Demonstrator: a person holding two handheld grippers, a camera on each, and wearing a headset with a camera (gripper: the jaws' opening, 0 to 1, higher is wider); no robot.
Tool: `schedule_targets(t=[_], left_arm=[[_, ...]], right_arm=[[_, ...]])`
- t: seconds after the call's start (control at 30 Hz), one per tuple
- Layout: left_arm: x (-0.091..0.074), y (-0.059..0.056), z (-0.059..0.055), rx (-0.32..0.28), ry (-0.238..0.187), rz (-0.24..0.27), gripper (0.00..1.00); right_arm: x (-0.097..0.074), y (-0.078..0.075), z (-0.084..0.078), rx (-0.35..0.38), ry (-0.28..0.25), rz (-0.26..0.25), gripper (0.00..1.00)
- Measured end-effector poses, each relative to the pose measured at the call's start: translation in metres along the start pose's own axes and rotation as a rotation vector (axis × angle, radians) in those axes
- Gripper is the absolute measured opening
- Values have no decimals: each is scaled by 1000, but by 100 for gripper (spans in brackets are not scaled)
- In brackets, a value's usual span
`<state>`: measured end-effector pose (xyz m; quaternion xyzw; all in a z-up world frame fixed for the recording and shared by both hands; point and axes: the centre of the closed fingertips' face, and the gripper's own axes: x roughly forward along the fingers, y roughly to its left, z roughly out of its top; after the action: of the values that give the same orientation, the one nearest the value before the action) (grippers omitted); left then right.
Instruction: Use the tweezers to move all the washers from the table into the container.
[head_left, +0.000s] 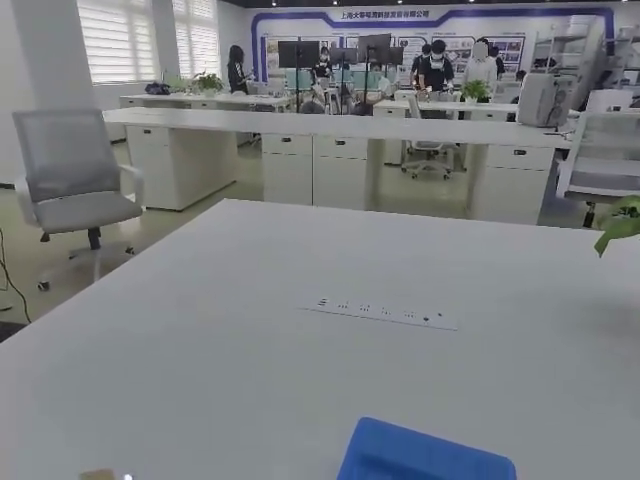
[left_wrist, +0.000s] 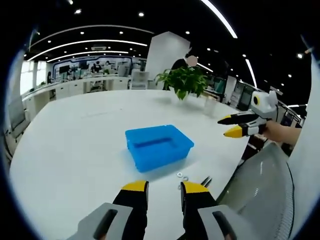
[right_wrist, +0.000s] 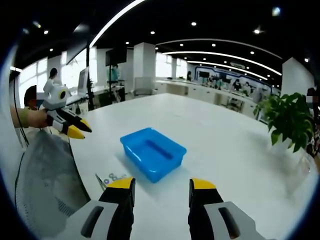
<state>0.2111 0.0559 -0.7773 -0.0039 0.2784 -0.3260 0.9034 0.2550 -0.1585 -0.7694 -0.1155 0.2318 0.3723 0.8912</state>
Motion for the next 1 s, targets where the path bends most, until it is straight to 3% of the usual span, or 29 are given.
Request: schedule_targets(t=[0.1,0.2,0.4,0.57,0.7,1.0], left_arm=[[3,-1,4,20,8,-17,13],[8,0,5,40,29,-26,14],[13,-1,-4,69,84,-63,7],[22,-12,-19,97,157,-137,7],[29,-24,-32,145,234,-204,7],[47,-47,-67,328,393,-303,11]], right_arm=[[12,18,1,-20,11,53,36],[21,34,3,-75,13,87,27],[31,44,8,-85,12,107,25],[36,56,5,-102,35,147,25],[41,67,-6,-91,75,196,25],[44,94,-35,-102,186,314,20]])
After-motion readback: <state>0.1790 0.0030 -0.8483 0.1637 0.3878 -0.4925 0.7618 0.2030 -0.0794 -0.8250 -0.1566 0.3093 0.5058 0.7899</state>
